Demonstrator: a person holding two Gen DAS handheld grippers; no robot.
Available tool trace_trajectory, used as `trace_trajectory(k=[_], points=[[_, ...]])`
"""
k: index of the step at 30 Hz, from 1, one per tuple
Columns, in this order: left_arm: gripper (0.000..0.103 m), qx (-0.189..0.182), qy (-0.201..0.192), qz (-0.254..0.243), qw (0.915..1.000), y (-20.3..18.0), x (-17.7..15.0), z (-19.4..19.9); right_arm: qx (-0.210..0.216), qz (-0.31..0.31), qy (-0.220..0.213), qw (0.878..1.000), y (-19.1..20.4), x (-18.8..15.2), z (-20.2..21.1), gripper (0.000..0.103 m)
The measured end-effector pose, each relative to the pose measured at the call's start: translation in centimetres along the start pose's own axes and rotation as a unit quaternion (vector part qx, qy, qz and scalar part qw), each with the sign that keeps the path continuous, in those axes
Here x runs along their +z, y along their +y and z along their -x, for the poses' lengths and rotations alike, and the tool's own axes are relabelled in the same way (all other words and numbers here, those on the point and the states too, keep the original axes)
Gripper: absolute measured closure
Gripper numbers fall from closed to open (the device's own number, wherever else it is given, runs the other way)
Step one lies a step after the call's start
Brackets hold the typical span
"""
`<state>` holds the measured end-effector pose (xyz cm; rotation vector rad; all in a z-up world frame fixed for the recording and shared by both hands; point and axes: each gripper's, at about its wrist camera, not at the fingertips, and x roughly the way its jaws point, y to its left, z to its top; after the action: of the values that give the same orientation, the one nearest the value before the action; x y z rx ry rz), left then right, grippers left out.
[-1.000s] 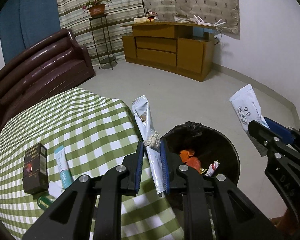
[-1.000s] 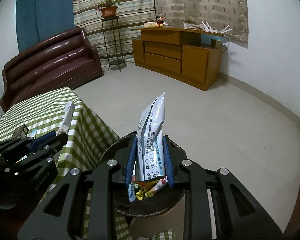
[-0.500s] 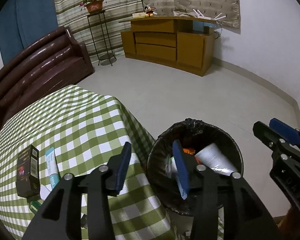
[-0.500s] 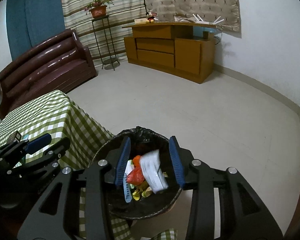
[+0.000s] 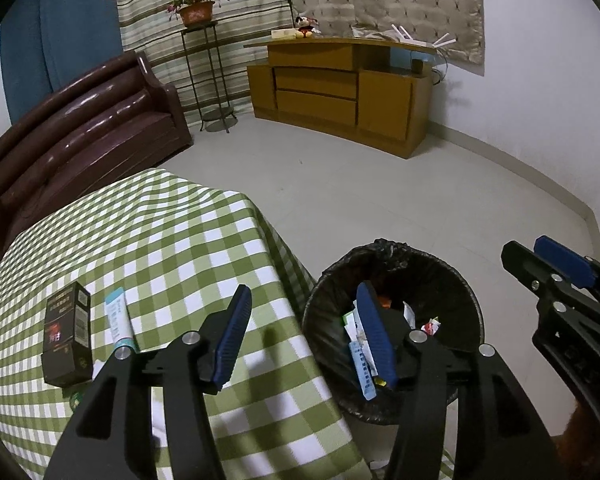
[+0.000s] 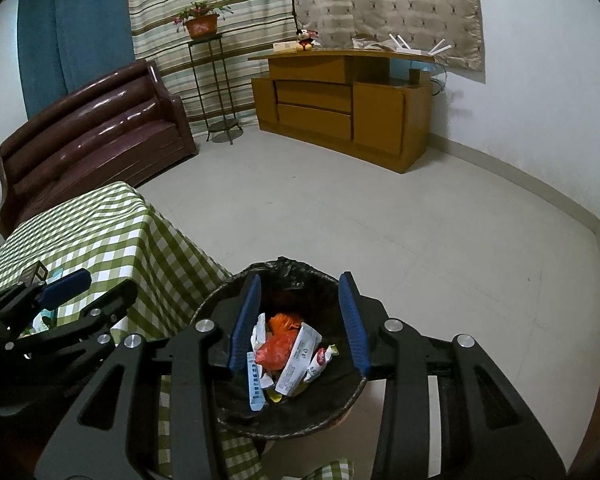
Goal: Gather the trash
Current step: 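Open both tools over the bin to drop the stick and packet, then move both open tools back over the table toward the green can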
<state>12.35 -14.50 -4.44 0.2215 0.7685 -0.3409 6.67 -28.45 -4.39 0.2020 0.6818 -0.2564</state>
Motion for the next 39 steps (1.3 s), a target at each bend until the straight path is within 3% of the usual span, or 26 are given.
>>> trace_trajectory(k=[10, 13, 23, 39], points=[[0.045, 0.014, -0.005, 0.026, 0.9995, 3.3, -0.9, 2.2, 0.018, 0.018, -0.002, 1.000, 1.9, -0.1, 0.7, 0.062], [0.044, 0.021, -0.007, 0.034, 0.9992, 4.4, -1.3, 2.9, 0.024, 0.027, -0.003, 0.999, 2.7, -0.2, 1.0, 0.057], [0.042, 0.055, -0.002, 0.074, 0.9957, 9.2, -4.3, 5.1, 0.051, 0.060, -0.003, 0.997, 6.2, -0.9, 2.1, 0.057], [0.040, 0.130, 0.021, 0.156, 0.9789, 18.9, -10.3, 8.1, 0.105, 0.128, 0.014, 0.986, 13.8, -3.2, 3.2, 0.055]])
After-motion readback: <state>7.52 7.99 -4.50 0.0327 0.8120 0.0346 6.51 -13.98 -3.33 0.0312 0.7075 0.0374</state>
